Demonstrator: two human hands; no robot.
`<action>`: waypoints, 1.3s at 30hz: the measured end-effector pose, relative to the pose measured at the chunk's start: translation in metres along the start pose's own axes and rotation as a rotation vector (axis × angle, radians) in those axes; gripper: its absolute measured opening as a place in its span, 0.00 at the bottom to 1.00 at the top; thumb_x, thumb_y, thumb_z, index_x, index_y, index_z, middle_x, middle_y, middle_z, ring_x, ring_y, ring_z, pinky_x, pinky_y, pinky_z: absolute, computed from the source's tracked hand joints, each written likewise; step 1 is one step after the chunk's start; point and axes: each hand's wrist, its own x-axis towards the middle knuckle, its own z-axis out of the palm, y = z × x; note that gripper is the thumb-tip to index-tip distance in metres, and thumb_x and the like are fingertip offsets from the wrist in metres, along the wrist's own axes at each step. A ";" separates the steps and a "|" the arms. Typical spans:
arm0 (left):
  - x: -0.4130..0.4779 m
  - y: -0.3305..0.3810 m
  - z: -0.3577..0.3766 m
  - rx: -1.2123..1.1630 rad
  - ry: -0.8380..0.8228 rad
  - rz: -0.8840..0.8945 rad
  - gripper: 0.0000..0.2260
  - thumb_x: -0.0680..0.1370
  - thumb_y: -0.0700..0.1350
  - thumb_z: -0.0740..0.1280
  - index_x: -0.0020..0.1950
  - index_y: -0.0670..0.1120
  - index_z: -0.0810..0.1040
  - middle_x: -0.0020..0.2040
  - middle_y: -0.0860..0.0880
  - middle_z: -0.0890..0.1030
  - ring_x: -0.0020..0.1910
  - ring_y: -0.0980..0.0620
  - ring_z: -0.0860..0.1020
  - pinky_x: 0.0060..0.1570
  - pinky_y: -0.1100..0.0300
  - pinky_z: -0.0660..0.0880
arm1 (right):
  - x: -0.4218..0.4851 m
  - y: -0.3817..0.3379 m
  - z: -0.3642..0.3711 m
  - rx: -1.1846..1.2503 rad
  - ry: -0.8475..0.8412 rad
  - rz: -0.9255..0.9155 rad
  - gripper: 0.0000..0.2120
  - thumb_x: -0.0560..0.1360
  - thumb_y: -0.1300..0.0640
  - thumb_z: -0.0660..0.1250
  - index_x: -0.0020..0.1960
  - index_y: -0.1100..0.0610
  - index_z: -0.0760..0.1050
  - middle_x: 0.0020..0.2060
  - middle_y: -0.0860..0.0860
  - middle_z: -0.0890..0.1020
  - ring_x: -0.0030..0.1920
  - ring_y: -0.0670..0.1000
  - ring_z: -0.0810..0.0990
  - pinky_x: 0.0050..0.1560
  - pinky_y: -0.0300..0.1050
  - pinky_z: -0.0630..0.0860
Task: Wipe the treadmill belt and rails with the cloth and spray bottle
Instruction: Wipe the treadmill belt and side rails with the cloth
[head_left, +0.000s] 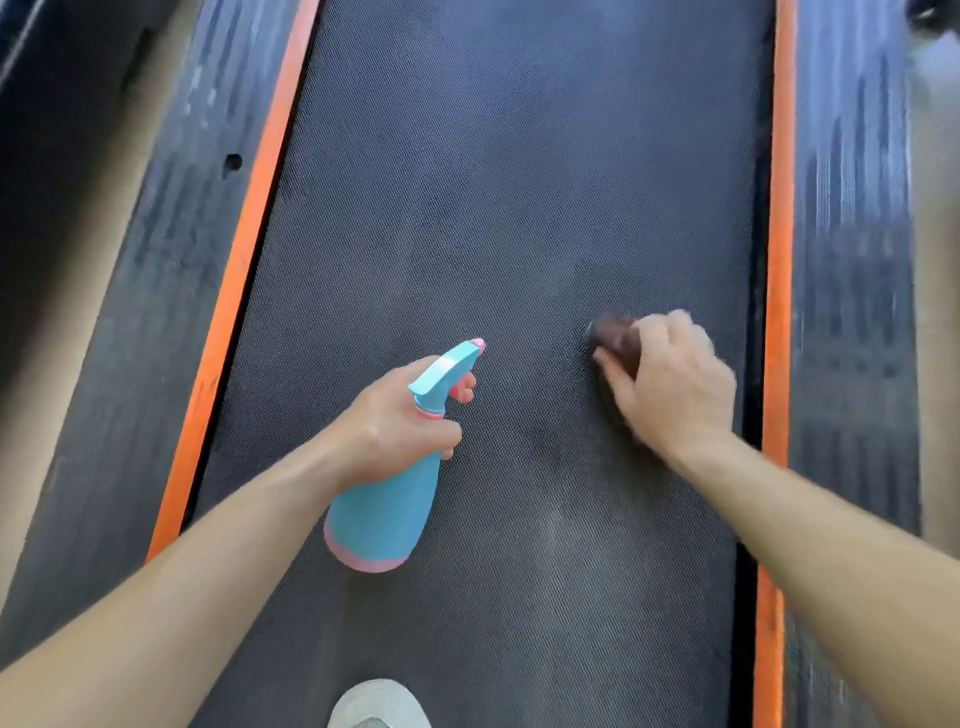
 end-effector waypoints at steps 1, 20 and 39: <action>0.001 -0.002 -0.001 0.003 0.002 0.005 0.26 0.71 0.37 0.72 0.66 0.56 0.79 0.58 0.57 0.83 0.48 0.58 0.81 0.47 0.66 0.76 | 0.025 0.004 0.001 0.029 -0.010 0.083 0.23 0.77 0.37 0.64 0.54 0.58 0.73 0.52 0.58 0.75 0.53 0.63 0.77 0.43 0.56 0.77; 0.012 0.001 -0.016 -0.036 0.064 0.005 0.22 0.73 0.33 0.71 0.61 0.53 0.81 0.56 0.55 0.84 0.36 0.65 0.80 0.37 0.75 0.72 | -0.005 -0.062 0.007 0.003 -0.165 -0.255 0.21 0.75 0.36 0.62 0.53 0.54 0.72 0.50 0.54 0.76 0.50 0.59 0.78 0.38 0.52 0.77; -0.020 -0.029 -0.026 -0.039 0.093 -0.067 0.22 0.72 0.35 0.71 0.59 0.59 0.80 0.55 0.59 0.83 0.37 0.65 0.79 0.38 0.73 0.72 | -0.033 -0.076 0.011 0.017 -0.158 -0.586 0.20 0.76 0.38 0.59 0.49 0.55 0.72 0.46 0.55 0.76 0.45 0.60 0.77 0.34 0.53 0.76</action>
